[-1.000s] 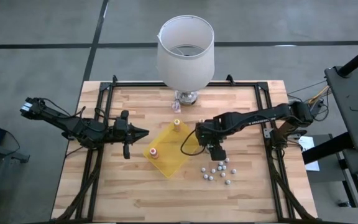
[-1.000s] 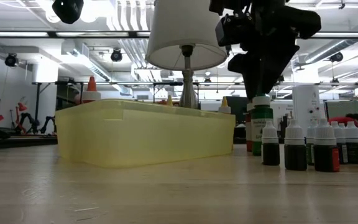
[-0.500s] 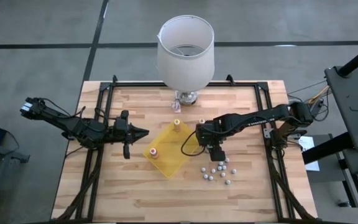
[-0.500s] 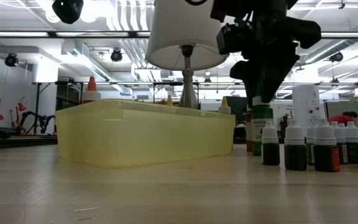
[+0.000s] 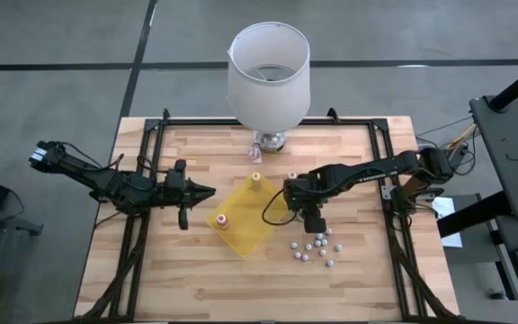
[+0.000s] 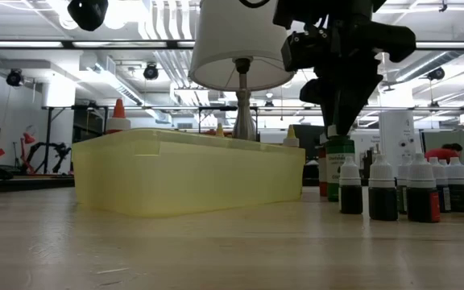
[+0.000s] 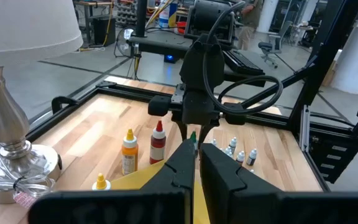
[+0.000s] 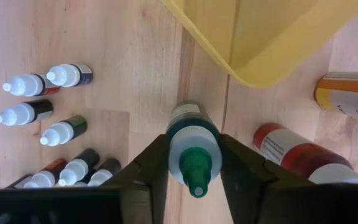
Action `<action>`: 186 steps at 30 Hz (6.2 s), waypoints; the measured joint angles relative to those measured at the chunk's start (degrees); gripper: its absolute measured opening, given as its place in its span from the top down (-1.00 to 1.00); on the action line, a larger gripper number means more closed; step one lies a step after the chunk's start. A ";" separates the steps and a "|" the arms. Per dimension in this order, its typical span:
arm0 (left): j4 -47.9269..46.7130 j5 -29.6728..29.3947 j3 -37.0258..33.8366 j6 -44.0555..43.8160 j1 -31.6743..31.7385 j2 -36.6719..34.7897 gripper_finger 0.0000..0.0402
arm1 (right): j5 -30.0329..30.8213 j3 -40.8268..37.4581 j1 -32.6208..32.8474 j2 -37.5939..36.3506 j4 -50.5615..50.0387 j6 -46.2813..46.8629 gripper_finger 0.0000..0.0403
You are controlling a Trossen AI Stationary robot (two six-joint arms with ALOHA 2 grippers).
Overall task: Pick & Place food coloring
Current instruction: Put the large green food coloring bottle into the yellow bin
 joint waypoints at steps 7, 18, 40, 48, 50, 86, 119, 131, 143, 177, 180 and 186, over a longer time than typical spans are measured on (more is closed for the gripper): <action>-0.12 0.00 0.00 0.02 0.00 0.00 1.00 | -0.42 0.61 0.05 -0.07 -1.54 1.31 0.48; -0.74 0.00 -0.02 0.02 0.00 -0.18 1.00 | -0.61 10.39 0.05 -0.07 -5.09 1.31 0.47; -0.57 0.00 -0.02 0.44 0.00 -0.87 1.00 | -0.64 37.01 -1.84 11.69 -13.48 3.31 0.46; -0.36 0.00 -0.02 0.83 0.00 -0.95 1.00 | -0.61 50.79 -4.82 22.32 -20.57 0.33 0.46; -1.05 0.02 -0.02 1.64 0.02 -1.20 1.00 | -0.66 53.28 -5.61 23.91 -21.41 -0.42 0.46; -19.06 0.67 -0.02 -2.38 0.00 -13.00 1.00 | -3.21 58.48 -9.51 29.87 -14.34 4.68 0.46; -19.07 0.42 -0.02 -2.49 0.02 -12.97 1.00 | -3.10 56.40 -11.62 33.77 -12.57 3.71 0.46; -19.07 0.42 -0.02 -2.56 0.01 -12.97 1.00 | -3.10 54.47 -11.58 33.77 -11.98 -3.88 0.46; -19.07 0.41 -0.02 -2.54 0.00 -12.96 1.00 | -3.08 52.28 -11.19 33.77 -11.90 -23.20 0.46; -19.08 -0.53 -0.02 -3.11 0.02 -11.42 1.00 | -2.29 48.48 -11.23 33.75 -8.57 -27.23 0.46; -19.06 -0.55 -0.02 -3.26 0.00 -11.09 1.00 | -1.06 48.13 -11.23 33.66 -8.49 -27.17 0.46; -19.06 -0.59 -0.02 -3.34 0.02 -10.97 1.00 | -0.10 48.22 -11.30 33.66 -8.38 -27.20 0.46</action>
